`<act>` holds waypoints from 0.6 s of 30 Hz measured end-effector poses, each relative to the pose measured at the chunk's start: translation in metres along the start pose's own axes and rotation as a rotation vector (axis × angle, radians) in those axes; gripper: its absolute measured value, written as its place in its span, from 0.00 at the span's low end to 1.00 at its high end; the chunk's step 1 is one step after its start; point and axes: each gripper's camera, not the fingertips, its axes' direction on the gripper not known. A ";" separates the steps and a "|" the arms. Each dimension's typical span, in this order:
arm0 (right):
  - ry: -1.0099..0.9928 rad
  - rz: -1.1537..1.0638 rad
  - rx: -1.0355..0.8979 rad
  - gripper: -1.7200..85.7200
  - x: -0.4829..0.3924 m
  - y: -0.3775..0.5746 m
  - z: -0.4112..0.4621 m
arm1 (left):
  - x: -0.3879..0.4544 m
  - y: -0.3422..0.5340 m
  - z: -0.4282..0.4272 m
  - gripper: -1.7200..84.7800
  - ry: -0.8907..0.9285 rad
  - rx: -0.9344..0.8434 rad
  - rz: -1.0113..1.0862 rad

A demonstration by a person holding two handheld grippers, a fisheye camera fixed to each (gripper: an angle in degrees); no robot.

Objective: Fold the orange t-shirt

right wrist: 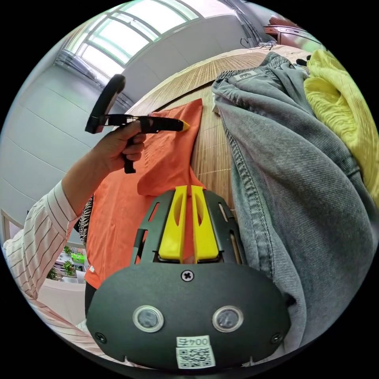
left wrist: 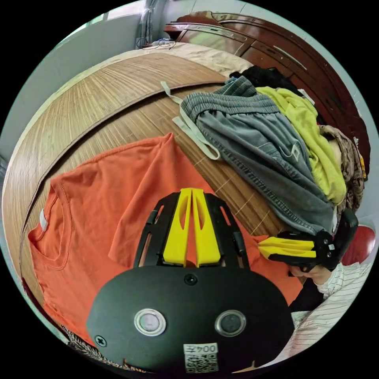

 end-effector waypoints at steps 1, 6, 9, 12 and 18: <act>0.017 -0.018 0.022 0.06 -0.004 0.002 -0.003 | -0.002 0.005 -0.008 0.02 0.016 0.036 -0.016; -0.007 -0.098 0.054 0.07 -0.018 0.005 -0.005 | 0.021 0.085 -0.050 0.02 0.000 0.028 0.050; -0.012 -0.043 -0.039 0.08 -0.013 0.002 0.012 | 0.032 0.141 -0.047 0.02 -0.077 -0.017 0.085; -0.013 -0.044 -0.020 0.08 -0.017 0.004 0.011 | 0.014 0.173 -0.049 0.02 -0.068 -0.021 -0.008; -0.069 -0.224 0.089 0.02 -0.059 0.023 -0.007 | -0.016 0.270 -0.118 0.02 0.178 0.196 -0.242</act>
